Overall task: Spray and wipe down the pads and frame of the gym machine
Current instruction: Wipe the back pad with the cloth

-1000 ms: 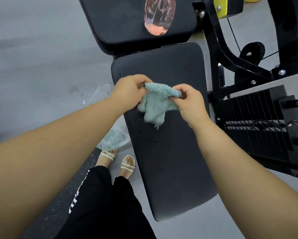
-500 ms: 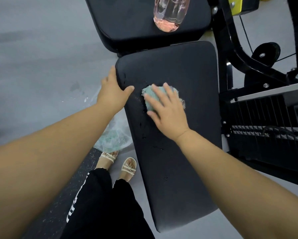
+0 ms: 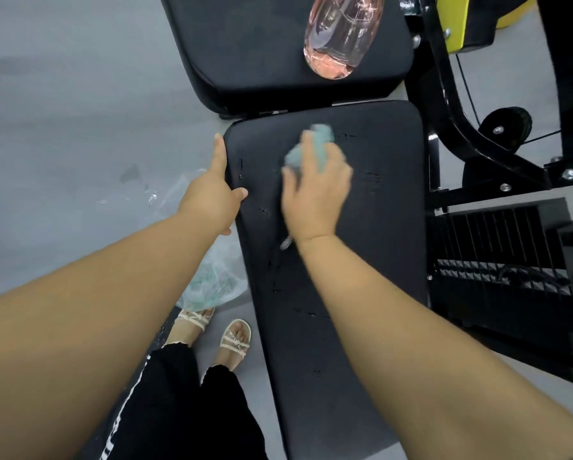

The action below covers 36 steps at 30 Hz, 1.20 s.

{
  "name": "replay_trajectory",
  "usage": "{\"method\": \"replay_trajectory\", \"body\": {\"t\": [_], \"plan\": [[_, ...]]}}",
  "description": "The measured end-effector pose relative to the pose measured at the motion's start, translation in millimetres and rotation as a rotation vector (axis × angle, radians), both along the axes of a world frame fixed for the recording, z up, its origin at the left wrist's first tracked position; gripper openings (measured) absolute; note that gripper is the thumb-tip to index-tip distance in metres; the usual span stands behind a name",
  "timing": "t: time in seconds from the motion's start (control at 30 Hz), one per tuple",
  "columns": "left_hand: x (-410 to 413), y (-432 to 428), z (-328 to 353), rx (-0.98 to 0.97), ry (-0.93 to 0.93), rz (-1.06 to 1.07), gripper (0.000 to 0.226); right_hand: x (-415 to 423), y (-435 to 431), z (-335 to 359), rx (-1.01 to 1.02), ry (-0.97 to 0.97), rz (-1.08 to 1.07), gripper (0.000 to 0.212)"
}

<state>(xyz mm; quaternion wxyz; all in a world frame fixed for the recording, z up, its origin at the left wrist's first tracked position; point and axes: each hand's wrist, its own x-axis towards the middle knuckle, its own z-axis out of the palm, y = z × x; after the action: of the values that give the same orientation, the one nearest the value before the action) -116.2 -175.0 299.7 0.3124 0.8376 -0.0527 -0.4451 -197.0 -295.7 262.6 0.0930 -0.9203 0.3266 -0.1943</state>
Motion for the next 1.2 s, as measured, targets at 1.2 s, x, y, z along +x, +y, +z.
{"method": "replay_trajectory", "body": {"t": [1.2], "plan": [[2,4,-9,0.023,-0.049,-0.08,0.087,26,-17,0,-0.091,-0.066,0.556,0.039]]}}
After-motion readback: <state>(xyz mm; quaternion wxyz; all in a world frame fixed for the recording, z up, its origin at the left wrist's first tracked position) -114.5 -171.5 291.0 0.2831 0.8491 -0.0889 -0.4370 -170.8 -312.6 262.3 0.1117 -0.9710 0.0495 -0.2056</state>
